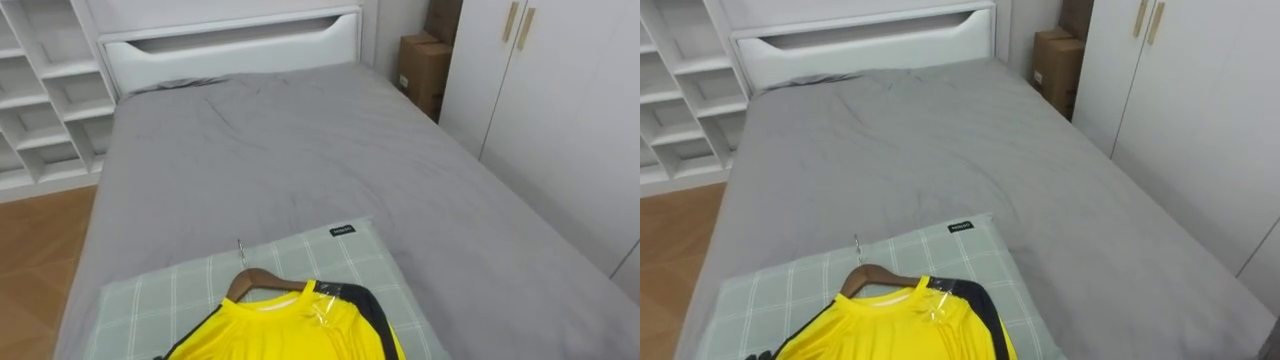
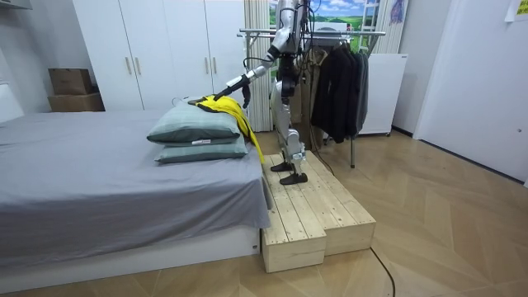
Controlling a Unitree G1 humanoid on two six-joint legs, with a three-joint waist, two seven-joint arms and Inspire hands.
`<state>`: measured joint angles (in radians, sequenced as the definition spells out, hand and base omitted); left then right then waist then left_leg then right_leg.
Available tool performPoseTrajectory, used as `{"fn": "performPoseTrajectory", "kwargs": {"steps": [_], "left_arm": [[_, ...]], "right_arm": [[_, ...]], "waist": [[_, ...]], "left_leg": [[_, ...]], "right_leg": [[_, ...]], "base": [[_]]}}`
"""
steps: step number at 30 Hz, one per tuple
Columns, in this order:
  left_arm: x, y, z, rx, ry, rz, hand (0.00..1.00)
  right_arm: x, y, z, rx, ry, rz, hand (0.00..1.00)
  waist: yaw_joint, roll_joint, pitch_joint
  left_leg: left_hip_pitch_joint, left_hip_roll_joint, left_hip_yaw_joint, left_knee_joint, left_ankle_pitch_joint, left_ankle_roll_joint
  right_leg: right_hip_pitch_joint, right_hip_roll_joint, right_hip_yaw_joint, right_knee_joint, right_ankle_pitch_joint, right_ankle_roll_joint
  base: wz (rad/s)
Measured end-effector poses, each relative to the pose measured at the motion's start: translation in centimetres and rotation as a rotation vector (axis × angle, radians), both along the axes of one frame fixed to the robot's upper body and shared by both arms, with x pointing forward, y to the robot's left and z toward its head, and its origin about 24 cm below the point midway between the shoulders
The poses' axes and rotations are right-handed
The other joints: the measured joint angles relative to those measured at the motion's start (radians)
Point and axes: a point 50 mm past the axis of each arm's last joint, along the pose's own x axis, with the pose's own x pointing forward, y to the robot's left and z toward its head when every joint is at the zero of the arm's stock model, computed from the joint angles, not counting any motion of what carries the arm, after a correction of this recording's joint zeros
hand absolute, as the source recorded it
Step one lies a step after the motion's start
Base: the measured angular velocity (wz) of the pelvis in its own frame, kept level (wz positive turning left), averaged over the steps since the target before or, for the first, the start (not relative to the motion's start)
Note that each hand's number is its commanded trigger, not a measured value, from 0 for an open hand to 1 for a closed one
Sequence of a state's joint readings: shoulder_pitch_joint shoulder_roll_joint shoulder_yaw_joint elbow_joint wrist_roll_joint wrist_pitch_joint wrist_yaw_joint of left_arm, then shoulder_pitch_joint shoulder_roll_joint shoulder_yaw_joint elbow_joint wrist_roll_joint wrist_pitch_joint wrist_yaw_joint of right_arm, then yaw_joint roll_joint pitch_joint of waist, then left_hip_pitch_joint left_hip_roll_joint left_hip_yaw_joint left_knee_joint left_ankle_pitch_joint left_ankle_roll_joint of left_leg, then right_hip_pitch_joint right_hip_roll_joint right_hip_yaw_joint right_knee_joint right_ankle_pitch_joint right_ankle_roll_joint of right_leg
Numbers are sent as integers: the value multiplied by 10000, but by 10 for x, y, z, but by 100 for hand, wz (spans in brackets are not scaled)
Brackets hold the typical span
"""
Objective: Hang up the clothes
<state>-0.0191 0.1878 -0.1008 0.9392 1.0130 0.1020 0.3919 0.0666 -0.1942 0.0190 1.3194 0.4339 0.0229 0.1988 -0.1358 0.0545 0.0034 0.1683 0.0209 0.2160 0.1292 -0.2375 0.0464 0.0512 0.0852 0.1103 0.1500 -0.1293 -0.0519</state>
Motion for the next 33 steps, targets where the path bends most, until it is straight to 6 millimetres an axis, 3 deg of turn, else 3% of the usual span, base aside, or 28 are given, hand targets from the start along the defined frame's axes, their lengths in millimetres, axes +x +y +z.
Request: {"fn": "performPoseTrajectory", "kwargs": {"steps": [7, 14, 22, 33], "left_arm": [[7, 0, 4, 95, -454, 31, 0], [14, -4, 9, 185, -1166, 6, 0], [16, -3, 11, 118, -1347, 72, 0], [41, -4, 38, -201, -3309, 317, 0]], "right_arm": [[-1, 0, 0, -34, 34, -31, 0], [-2, -2, 0, -233, 132, -85, 0], [-3, -2, 0, -195, 127, -125, 0], [-7, -1, -1, -4, 164, -353, 0]], "waist": [[-5, -9, -2], [-9, 98, -80], [-1, 89, -72], [-16, 44, -59]], "left_leg": [[-32, -4, -1, 0, -2, -3], [-12, -8, 0, 7, -1, -3], [3, -4, 4, 39, -1, -3], [10, -15, 61, 23, -1, -3]], "right_leg": [[-31, 0, -4, -1, 0, 0], [-14, -2, 2, 10, 0, 0], [-18, 3, 20, 13, 0, 0], [-42, 40, 226, 10, 0, 0]], "base": [[0], [0], [0], [-2]]}}
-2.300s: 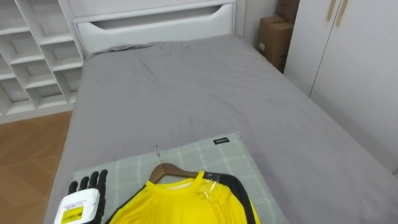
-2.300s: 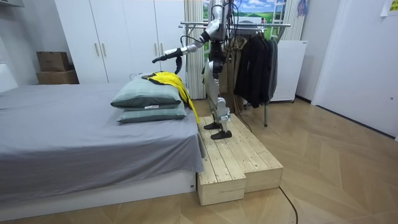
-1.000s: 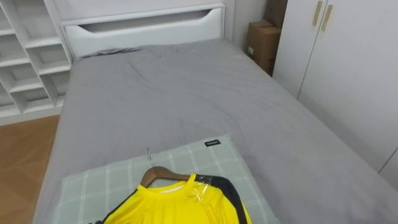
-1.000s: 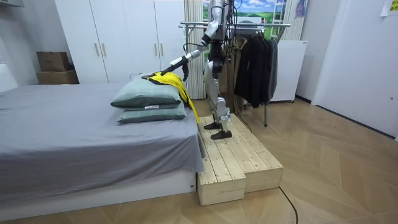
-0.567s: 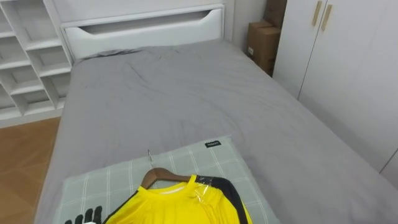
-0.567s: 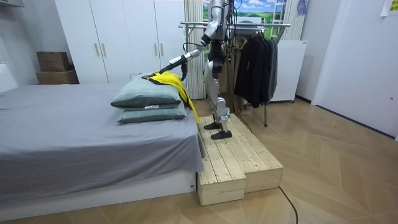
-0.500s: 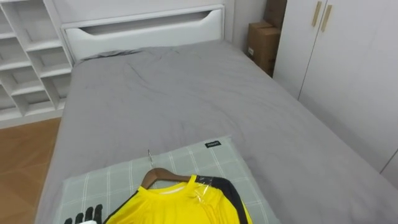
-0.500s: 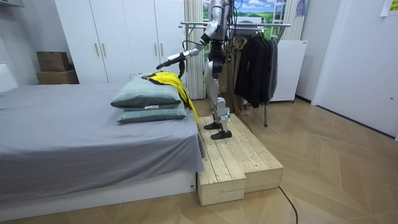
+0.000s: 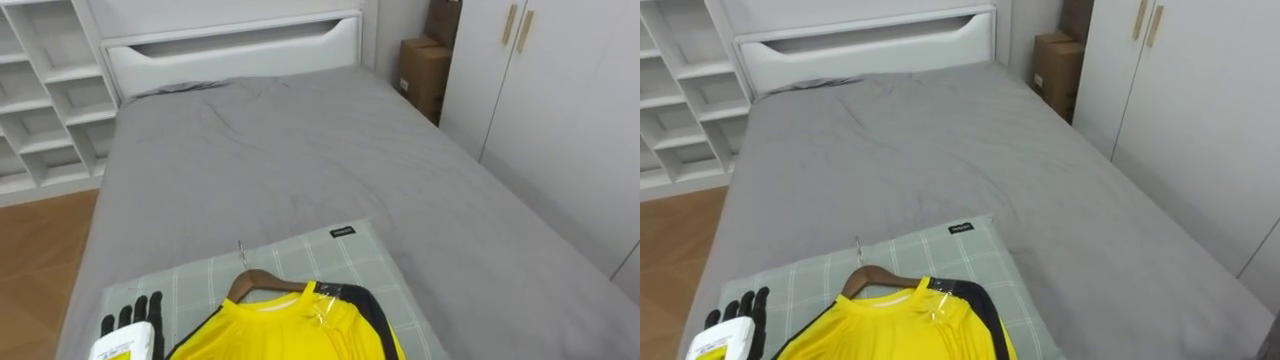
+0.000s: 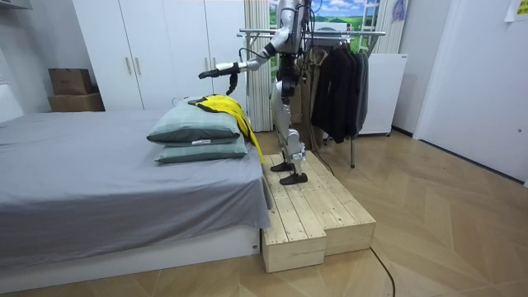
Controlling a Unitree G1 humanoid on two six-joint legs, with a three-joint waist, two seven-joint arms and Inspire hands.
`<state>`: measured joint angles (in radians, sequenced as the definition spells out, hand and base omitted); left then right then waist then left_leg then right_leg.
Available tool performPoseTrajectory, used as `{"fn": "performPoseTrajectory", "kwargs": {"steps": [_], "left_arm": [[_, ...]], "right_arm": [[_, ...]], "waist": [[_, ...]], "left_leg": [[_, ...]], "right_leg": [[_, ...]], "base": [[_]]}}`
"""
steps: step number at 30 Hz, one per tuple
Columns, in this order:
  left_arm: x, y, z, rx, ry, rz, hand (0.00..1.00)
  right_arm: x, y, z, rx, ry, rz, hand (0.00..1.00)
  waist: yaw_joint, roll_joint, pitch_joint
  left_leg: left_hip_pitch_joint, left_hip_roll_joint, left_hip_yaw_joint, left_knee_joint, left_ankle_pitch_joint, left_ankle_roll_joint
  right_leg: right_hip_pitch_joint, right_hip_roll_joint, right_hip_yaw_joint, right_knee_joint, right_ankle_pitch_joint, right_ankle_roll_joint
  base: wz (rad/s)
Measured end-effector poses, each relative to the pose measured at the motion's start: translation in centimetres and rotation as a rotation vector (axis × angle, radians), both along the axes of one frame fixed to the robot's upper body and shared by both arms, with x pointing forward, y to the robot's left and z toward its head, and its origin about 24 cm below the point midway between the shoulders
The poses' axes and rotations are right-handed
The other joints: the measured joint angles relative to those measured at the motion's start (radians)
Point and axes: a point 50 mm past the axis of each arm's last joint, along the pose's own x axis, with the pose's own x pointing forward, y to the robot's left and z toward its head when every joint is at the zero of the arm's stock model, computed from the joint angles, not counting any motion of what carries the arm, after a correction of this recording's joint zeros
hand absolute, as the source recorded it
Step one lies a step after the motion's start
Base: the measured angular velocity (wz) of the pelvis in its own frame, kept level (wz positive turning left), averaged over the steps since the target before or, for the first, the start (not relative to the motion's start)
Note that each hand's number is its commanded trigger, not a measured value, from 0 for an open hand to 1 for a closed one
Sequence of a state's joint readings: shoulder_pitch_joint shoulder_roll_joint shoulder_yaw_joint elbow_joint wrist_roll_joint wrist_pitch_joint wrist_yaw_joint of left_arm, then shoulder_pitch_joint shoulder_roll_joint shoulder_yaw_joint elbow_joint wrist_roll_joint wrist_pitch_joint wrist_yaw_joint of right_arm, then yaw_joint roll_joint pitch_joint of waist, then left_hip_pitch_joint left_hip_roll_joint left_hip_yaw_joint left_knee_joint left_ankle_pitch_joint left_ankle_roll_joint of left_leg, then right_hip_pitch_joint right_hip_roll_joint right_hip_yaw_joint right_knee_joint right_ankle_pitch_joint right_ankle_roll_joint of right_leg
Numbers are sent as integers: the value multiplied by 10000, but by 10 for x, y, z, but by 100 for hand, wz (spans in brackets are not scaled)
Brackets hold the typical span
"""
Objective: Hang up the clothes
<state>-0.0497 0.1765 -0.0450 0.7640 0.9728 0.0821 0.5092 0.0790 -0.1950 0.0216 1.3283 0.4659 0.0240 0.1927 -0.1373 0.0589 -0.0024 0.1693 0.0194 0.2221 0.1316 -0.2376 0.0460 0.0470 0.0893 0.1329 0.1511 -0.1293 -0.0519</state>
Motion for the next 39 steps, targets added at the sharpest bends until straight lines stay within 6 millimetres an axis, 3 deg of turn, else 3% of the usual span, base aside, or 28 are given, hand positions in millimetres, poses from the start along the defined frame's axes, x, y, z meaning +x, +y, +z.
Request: {"fn": "performPoseTrajectory", "kwargs": {"steps": [14, 19, 21, 25, 27, 32, 39], "left_arm": [[8, -1, 5, -326, -282, 194, 0], [32, 1, 21, -431, -969, 146, 0], [49, 7, 31, -352, -1271, 145, 0], [63, 8, 41, -268, -1528, 140, 0], [71, 7, 46, -284, -1712, 71, 0], [75, 9, 43, -476, -1238, 297, 0], [91, 15, 57, -653, -1531, 342, 0]], "right_arm": [[1, 3, -1, 174, -31, -24, 0], [8, 2, 1, 292, -259, 178, 0], [16, 2, 1, 291, -384, 420, 0], [22, 4, 1, 329, -420, 630, 0], [23, 4, 1, 302, -347, 784, 0], [35, 6, 2, 253, -482, 1217, 0], [50, 5, 6, 26, -655, 1891, 0]], "waist": [[-26, -149, 26], [22, -174, 44], [47, -217, 89], [3, -281, 131], [9, -382, 188], [-11, -522, 206], [-49, -566, 216]], "left_leg": [[-355, -3, 72, 32, 1, 1], [-898, 4, 210, 228, 3, 4], [-1148, 16, 261, 330, 3, 4], [-1285, -2, 266, 355, 6, 0], [-1483, 6, 281, 421, 16, -7], [-2056, 32, 254, 650, 16, -7], [-2812, 50, 138, 955, 16, -7]], "right_leg": [[-350, -21, 40, 49, 35, 29], [-1013, -19, 90, 408, 35, 29], [-1331, -20, 165, 586, 38, 27], [-1436, -22, 175, 533, 60, 1], [-1654, -29, 169, 559, 70, -10], [-2111, -25, 115, 690, 149, -31], [-2755, -69, -35, 913, 171, -39]], "base": [[-2], [-9], [-11], [-2], [0], [1], [5]]}}
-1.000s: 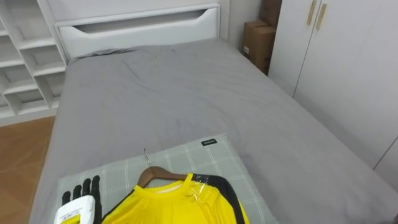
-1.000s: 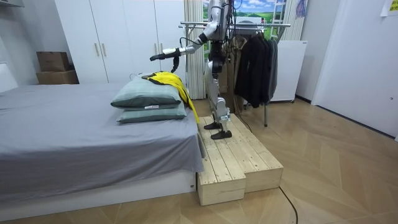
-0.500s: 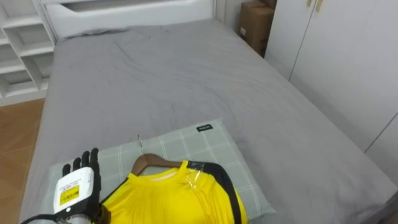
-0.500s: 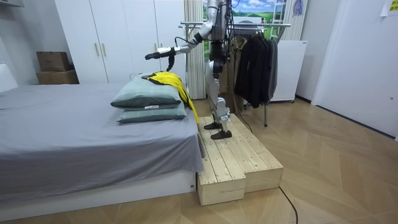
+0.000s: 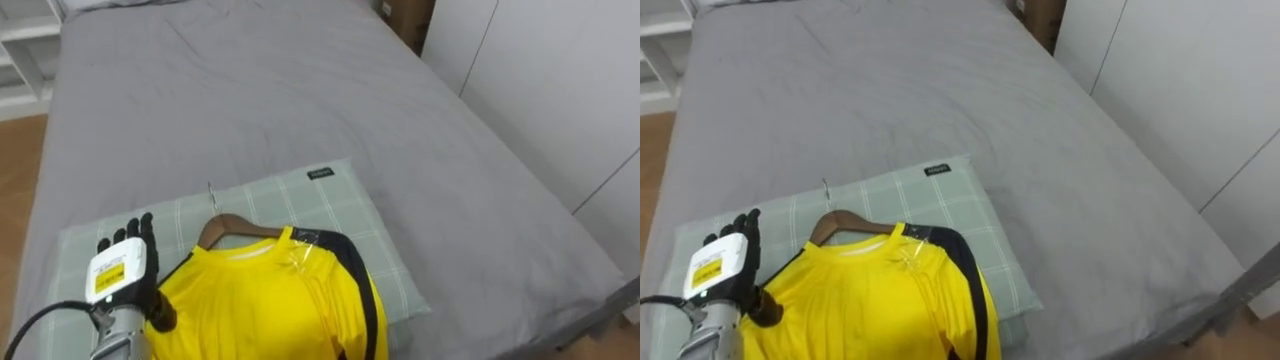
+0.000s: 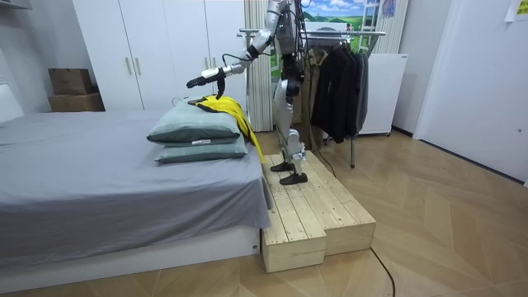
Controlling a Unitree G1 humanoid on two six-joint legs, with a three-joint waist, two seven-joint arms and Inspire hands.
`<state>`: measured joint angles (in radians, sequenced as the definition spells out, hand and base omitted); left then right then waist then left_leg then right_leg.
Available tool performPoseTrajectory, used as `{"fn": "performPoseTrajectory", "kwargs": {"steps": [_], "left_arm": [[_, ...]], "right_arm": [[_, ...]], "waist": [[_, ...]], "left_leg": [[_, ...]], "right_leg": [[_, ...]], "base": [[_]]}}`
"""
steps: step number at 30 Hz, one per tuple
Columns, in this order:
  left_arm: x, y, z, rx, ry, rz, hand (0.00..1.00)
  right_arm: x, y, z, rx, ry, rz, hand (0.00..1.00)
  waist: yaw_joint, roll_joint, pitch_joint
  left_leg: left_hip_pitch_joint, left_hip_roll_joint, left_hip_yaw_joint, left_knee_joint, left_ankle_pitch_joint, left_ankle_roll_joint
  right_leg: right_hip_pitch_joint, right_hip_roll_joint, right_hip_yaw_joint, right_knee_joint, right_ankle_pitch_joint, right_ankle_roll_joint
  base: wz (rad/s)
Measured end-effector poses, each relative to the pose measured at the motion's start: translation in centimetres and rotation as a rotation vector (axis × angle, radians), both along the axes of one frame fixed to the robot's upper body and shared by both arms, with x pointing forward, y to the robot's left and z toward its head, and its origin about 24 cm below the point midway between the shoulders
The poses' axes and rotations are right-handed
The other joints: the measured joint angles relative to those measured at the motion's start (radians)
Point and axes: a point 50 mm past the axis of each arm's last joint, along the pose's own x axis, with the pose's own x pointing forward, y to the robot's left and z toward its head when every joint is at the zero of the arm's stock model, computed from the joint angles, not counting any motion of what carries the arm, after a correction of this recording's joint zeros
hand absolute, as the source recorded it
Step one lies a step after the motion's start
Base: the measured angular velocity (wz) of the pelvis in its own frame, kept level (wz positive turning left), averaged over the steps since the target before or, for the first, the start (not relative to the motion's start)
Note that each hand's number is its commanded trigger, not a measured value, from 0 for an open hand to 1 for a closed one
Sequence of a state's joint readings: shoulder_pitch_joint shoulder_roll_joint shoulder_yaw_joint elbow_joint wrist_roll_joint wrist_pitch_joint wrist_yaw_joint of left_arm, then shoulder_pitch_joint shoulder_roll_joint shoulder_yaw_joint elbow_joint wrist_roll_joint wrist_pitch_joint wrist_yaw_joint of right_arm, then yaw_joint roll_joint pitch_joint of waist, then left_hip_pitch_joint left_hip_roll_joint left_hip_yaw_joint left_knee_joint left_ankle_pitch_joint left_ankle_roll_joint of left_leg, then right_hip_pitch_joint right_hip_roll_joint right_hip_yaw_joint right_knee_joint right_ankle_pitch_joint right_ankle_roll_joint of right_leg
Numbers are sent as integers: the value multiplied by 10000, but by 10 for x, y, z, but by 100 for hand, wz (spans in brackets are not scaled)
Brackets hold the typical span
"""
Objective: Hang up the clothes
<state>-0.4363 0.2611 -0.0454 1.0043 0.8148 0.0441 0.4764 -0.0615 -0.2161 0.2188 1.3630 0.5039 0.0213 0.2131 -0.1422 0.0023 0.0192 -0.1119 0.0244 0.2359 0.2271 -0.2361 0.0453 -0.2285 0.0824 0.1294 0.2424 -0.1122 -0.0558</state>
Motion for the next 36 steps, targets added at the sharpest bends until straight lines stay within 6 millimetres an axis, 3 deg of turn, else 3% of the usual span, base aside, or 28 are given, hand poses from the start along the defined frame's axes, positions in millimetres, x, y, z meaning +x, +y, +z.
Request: {"fn": "performPoseTrajectory", "kwargs": {"steps": [4, 8, 12, 28, 36], "left_arm": [[12, -4, 11, -160, -399, -97, 0], [21, -8, 18, -312, -584, -229, 0], [30, -13, 24, -481, -636, -468, 0], [35, -15, 28, -740, -725, -498, 0], [36, -24, 25, -1225, -508, -963, 0]], "right_arm": [[12, 2, 2, -168, -154, 383, 0], [21, 3, 3, -316, -333, 685, 0], [27, 4, 5, -347, -465, 800, 0], [35, 5, 7, -355, -666, 971, 0], [48, 6, 11, -299, -957, 1378, 0]], "waist": [[12, -37, 119], [-53, -42, 150], [-192, -51, 255], [-284, -88, 323], [-601, 62, 417]], "left_leg": [[-239, 11, 14, 111, 9, 16], [-636, 6, -7, 314, 22, 34], [-889, -26, -188, 461, 35, 58], [-1510, -53, -226, 499, 68, 102], [-1591, -39, -260, 535, 68, 102]], "right_leg": [[-264, -24, 0, 163, 0, 0], [-604, -58, -11, 279, 18, 25], [-766, -113, -109, 342, 26, 39], [-1409, -142, -174, 419, 35, 52], [-1460, -146, -230, 415, 39, 50]], "base": [[0], [2], [11], [0], [1]]}}
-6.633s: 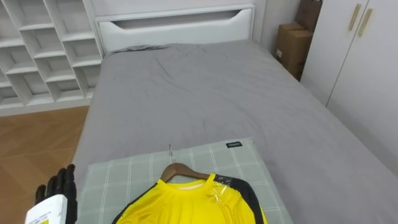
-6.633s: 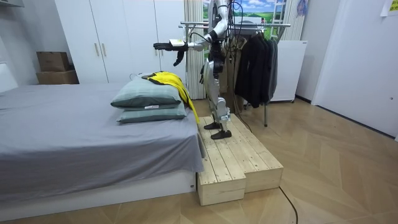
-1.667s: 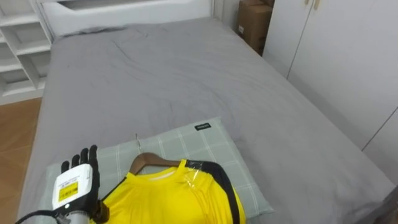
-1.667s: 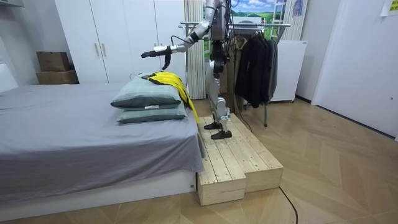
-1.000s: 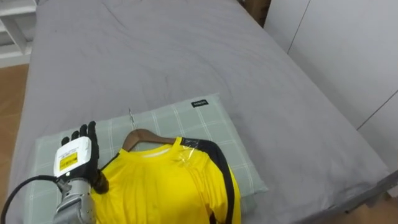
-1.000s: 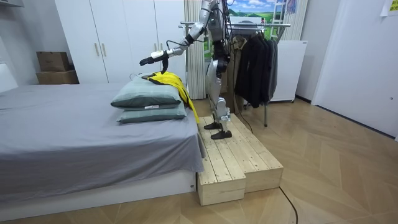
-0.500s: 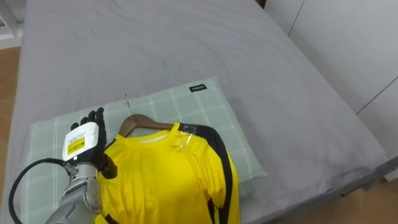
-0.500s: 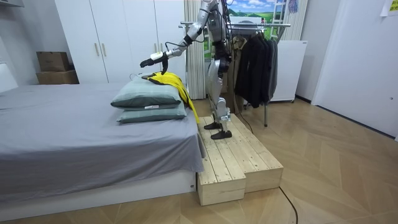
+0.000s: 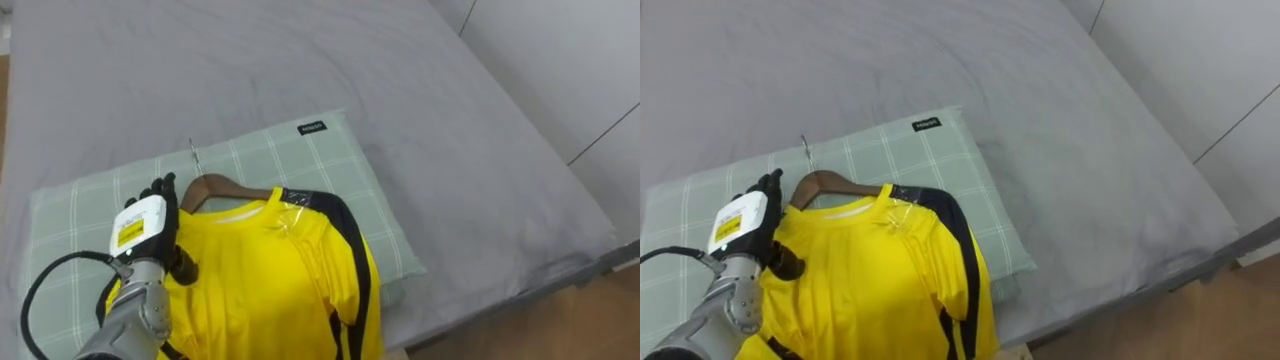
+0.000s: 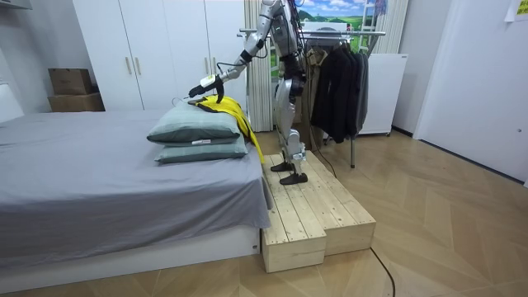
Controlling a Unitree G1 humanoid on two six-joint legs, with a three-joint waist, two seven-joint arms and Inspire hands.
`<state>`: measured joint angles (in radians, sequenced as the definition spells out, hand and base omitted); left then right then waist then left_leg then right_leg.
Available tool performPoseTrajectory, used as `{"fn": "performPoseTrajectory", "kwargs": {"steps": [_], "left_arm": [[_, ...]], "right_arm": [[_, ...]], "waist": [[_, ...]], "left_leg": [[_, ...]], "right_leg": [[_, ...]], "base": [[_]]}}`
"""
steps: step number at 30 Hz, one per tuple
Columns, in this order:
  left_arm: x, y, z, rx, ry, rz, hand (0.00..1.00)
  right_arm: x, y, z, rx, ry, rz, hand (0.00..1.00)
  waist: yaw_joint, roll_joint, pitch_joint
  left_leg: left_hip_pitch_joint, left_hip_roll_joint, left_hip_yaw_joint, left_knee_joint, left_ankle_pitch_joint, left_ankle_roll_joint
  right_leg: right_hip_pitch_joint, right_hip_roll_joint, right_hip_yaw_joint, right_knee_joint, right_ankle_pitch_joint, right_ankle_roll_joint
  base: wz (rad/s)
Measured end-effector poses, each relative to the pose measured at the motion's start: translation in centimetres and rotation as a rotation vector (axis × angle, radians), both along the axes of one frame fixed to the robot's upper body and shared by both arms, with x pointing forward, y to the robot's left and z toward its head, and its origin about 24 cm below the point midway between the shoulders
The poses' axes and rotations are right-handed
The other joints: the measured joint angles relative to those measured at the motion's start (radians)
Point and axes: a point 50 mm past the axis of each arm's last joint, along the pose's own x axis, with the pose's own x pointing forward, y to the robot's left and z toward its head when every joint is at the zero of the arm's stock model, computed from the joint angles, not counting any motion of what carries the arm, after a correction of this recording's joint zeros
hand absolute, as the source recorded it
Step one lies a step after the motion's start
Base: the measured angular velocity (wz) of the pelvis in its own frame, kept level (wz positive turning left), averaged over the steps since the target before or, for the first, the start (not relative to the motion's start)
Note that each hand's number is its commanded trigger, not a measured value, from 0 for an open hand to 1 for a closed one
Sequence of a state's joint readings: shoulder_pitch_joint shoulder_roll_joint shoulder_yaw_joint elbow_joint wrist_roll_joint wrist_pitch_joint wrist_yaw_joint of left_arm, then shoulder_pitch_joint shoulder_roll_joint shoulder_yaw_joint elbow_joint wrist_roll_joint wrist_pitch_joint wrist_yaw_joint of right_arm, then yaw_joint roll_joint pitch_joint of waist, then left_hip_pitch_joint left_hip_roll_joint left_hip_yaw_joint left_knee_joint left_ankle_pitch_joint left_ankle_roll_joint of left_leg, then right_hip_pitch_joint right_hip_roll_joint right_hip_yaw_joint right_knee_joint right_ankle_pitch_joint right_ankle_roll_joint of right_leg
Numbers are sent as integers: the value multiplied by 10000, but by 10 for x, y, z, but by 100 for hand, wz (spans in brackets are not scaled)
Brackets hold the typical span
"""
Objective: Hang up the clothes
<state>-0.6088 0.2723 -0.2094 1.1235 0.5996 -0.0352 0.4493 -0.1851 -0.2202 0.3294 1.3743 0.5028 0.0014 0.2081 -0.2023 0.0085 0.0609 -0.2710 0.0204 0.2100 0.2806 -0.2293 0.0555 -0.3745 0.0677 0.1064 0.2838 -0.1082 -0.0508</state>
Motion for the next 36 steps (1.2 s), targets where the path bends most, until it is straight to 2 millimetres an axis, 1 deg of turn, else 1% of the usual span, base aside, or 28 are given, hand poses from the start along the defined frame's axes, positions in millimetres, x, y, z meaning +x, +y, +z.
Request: {"fn": "performPoseTrajectory", "kwargs": {"steps": [5, 10, 12, 16, 17, 21, 28, 34, 36], "left_arm": [[-2, 2, -4, -23, 297, 5, 0], [-2, 1, -5, -71, 397, -73, 0], [-4, 2, -8, -86, 613, -56, 0], [-6, 3, -13, -185, 1106, -111, 0], [-6, 3, -13, -245, 1135, -117, 0], [-8, -1, -19, -512, 1603, -220, 0], [-9, -2, -21, -591, 1793, -255, 0], [-9, -1, -20, -591, 1766, -224, 0], [-9, 3, -19, -621, 1704, -125, 0]], "right_arm": [[0, 0, 0, 67, -8, 60, 0], [1, 0, 0, 138, -19, 130, 0], [1, 0, 0, 174, -23, 147, 0], [2, 0, 1, 176, -45, 143, 0], [4, 0, 2, 178, -108, 152, 0], [6, 0, 2, 169, -129, 136, 0], [8, 1, 3, 176, -169, 108, 0], [8, 0, 3, 85, -98, 129, 0], [8, 0, 3, 46, -69, 263, 0]], "waist": [[-91, 18, 11], [-105, 19, 11], [-121, 20, 12], [-118, 20, 12], [-121, 21, 12], [-102, 21, 13], [-90, 4, 22], [-47, -60, 59], [93, -173, 56]], "left_leg": [[-41, -2, 54, 1, 2, -1], [-43, -3, 68, 47, 7, -1], [-42, 3, 69, 94, 8, -1], [-68, 2, 68, 137, 8, -1], [-172, 2, 62, 212, 8, -1], [-253, -3, 55, 273, 13, 9], [-288, -23, 96, 281, 30, 16], [-339, -64, 118, 310, 43, 18], [-341, -87, 267, 309, 43, 18]], "right_leg": [[-116, 12, 33, 100, 3, -5], [-117, 11, 44, 127, 5, -8], [-108, 9, 34, 158, 6, -9], [-156, 2, 16, 256, 5, -9], [-221, -6, 13, 273, 6, -9], [-281, -14, 9, 291, 9, -11], [-398, -22, 37, 432, 2, -6], [-464, -10, 76, 464, 3, -8], [-610, 7, 196, 646, -26, -14]], "base": [[-3], [0], [0], [0], [0], [0], [0], [-1], [-16]]}}
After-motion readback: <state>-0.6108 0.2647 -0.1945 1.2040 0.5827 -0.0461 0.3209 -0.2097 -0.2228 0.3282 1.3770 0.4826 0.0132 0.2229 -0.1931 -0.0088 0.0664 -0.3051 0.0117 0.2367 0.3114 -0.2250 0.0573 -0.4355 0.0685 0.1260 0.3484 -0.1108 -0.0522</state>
